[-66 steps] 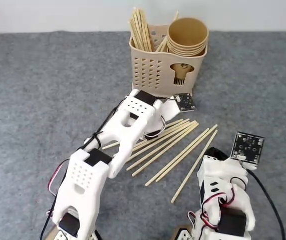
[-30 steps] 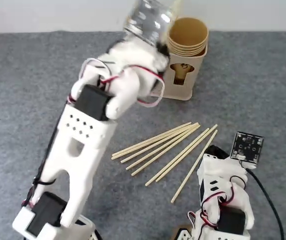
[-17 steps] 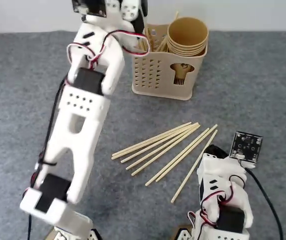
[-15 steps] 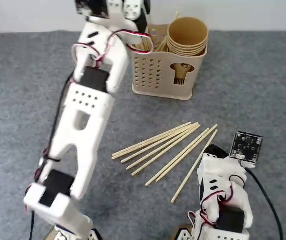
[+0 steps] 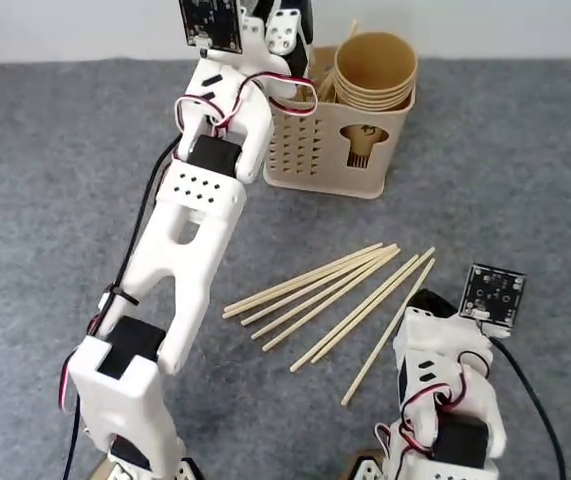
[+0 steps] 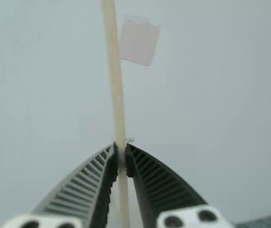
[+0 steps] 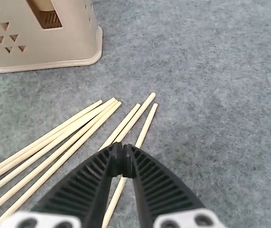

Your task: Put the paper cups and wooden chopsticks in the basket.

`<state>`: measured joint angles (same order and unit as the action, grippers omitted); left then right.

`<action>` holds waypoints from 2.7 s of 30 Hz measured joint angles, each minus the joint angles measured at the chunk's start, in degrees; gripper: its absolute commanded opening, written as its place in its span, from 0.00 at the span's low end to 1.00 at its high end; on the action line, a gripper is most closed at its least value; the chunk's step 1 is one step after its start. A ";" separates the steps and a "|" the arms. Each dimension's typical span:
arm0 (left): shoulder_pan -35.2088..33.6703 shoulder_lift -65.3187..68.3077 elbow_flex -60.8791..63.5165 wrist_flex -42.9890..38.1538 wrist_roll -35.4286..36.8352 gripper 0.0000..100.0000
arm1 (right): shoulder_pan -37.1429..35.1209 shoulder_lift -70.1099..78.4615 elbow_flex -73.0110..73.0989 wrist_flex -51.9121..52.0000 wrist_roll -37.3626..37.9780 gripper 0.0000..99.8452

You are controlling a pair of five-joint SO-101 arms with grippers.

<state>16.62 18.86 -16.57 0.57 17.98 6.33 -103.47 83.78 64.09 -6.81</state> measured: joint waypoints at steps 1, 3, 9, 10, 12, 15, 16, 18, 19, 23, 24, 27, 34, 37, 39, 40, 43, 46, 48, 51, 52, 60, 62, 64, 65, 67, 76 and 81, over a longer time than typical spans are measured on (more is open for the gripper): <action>0.00 0.00 0.00 1.05 0.00 0.02 | 0.00 0.00 0.00 0.00 0.00 0.01; 0.00 0.00 0.00 3.52 0.00 0.02 | 0.09 0.00 0.00 0.00 0.00 0.01; 0.00 0.00 0.00 10.64 -0.44 0.11 | 0.09 0.00 0.00 0.00 0.00 0.01; 0.00 0.00 0.00 11.25 -0.70 0.12 | 0.09 0.00 0.00 0.00 0.00 0.01; -0.26 0.00 0.00 12.04 -0.88 0.12 | 0.09 0.00 0.00 0.00 0.00 0.01; -1.14 0.00 0.00 12.13 -1.05 0.12 | 0.09 0.00 0.00 0.00 0.00 0.01; -1.41 0.00 0.00 12.13 -1.05 0.12 | 0.09 0.00 0.00 0.00 0.00 0.01; -2.02 0.00 0.00 12.13 -1.32 0.12 | 0.09 0.00 0.00 0.00 0.00 0.01; -2.29 -0.53 0.09 12.13 -1.32 0.12 | 0.09 0.00 0.00 0.00 0.00 0.01; -2.73 -6.15 0.09 18.46 -1.32 0.12 | 0.09 0.00 0.00 0.00 0.00 0.01; -2.73 -8.09 0.09 21.10 -1.41 0.12 | 0.09 0.00 0.00 0.00 0.00 0.01; -2.29 -13.89 0.09 30.95 -1.58 0.12 | 0.09 0.00 0.09 0.00 0.00 0.01; -1.23 -21.27 0.09 54.59 -1.67 0.12 | 0.00 0.00 0.35 0.00 0.00 0.01; -0.88 -21.63 0.09 61.10 -1.76 0.12 | 0.09 0.00 0.35 0.00 0.00 0.01; 0.18 -21.63 0.09 66.20 -1.76 0.12 | 0.09 0.00 0.35 0.00 0.00 0.01; 0.79 -21.63 0.09 68.92 -1.76 0.12 | 0.09 0.00 0.35 0.00 0.00 0.01; 3.34 -19.60 0.00 77.27 -4.75 0.13 | 0.09 0.00 0.35 0.00 0.00 0.01; 5.45 -14.77 0.00 83.96 -6.33 0.13 | 0.09 0.00 0.35 0.00 0.00 0.01; 5.71 -11.16 0.00 85.98 -6.68 0.13 | 0.09 0.00 0.35 0.00 0.00 0.01; 5.71 -5.10 0.00 87.03 -8.62 0.12 | 0.09 0.00 1.23 -0.26 0.00 0.01; 5.71 -3.08 0.00 87.47 -10.37 0.12 | 0.09 0.00 1.32 -0.79 0.00 0.01; 7.56 7.47 0.00 88.44 -14.07 0.12 | 0.09 0.00 1.93 -1.67 0.00 0.01; 8.79 9.49 0.00 88.44 -14.07 0.12 | 0.09 0.00 1.93 -1.67 0.00 0.01; 10.11 11.60 0.00 87.74 -14.07 0.12 | 0.09 0.00 1.93 -1.67 0.00 0.01; 10.81 12.40 0.00 87.12 -14.24 0.13 | 0.09 0.00 1.93 -1.67 0.00 0.01; 11.96 13.89 0.00 85.63 -14.77 0.13 | 0.09 0.00 1.93 -1.67 0.00 0.01; 12.92 18.29 0.00 81.32 -18.11 0.13 | 0.09 0.00 1.93 -1.67 0.00 0.01; 13.01 21.45 -0.09 79.03 -19.69 0.12 | 0.09 0.00 1.93 -1.67 0.00 0.01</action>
<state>29.63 40.31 -16.66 79.60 -1.71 6.42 -103.47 85.71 62.42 -6.81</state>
